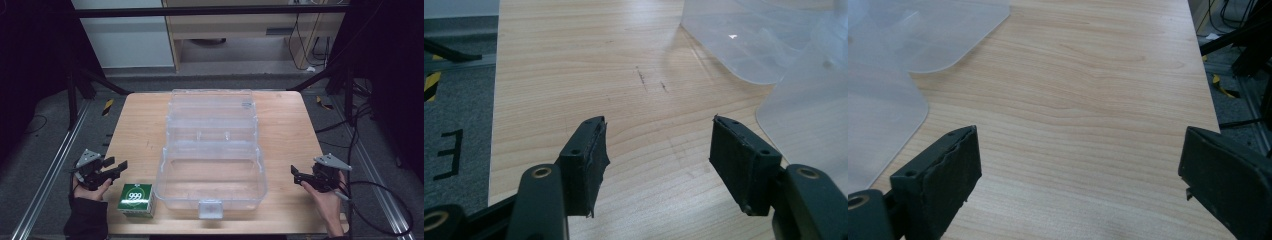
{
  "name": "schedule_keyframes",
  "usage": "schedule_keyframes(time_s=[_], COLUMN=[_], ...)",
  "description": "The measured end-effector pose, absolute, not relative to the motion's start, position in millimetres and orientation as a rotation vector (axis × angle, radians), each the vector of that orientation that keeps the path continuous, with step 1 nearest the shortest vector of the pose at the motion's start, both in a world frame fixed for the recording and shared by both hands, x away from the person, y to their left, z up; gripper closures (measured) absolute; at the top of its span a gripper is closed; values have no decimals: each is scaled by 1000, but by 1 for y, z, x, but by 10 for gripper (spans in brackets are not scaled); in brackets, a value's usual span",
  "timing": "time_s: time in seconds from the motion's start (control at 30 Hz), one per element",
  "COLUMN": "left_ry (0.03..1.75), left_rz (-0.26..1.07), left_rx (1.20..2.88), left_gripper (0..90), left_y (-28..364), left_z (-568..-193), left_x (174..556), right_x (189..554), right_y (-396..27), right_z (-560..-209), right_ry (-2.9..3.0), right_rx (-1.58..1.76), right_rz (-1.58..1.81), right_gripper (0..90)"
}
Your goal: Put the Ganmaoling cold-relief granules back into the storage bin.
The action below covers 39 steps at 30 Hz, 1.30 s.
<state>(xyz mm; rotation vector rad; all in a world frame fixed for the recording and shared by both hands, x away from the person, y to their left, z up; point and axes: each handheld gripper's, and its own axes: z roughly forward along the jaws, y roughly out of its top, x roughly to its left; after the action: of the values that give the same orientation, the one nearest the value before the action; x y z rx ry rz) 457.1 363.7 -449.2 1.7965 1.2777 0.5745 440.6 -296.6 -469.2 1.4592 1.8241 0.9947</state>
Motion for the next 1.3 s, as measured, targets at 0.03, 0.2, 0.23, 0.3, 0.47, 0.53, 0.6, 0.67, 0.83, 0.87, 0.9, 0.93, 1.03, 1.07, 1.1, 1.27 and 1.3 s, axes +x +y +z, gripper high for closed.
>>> schedule_keyframes(time_s=[0.03,0.2,0.23,0.3,0.47,0.53,0.6,0.67,0.83,0.87,0.9,0.93,1.03,1.07,1.1,1.27,1.3], left_ry=[1278,1228,1228,1203,1173,1153,1130,1117,1058,1038,1038,1024,987,964,964,897,873], left_rz=[574,544,544,544,539,530,519,514,496,486,486,473,451,444,444,409,403], left_rx=[1797,1813,1813,1835,1878,1906,1937,1951,2007,2020,2020,2025,2067,2100,2100,2161,2184], left_gripper=[390,370,369,363,345,335,319,318,295,291,287,287,271,262,258,244,241], left_y=[364,361,361,358,355,355,355,355,355,355,355,355,355,354,354,351,349], left_z=[-449,-442,-442,-439,-436,-434,-430,-428,-418,-414,-414,-412,-407,-403,-403,-396,-394], left_x=[457,458,458,458,457,457,456,455,453,452,452,452,451,450,450,448,447], right_x=[440,437,437,436,435,435,436,436,436,436,437,437,436,437,437,437,437], right_y=[-297,-299,-299,-299,-299,-299,-299,-299,-298,-298,-298,-298,-299,-299,-299,-299,-299], right_z=[-469,-466,-466,-466,-468,-469,-470,-471,-472,-472,-472,-472,-473,-473,-473,-474,-474], right_ry=[1822,1798,1798,1786,1792,1796,1802,1804,1813,1814,1815,1815,1817,1819,1819,1822,1823], right_rx=[1462,1461,1461,1465,1457,1460,1453,1452,1452,1451,1451,1451,1450,1449,1449,1445,1444], right_rz=[1000,1009,1009,1004,977,976,965,962,944,942,940,940,931,930,930,932,932], right_gripper=[28,22,22,22,22,23,23,22,22,22,22,22,22,22,22,22,22])
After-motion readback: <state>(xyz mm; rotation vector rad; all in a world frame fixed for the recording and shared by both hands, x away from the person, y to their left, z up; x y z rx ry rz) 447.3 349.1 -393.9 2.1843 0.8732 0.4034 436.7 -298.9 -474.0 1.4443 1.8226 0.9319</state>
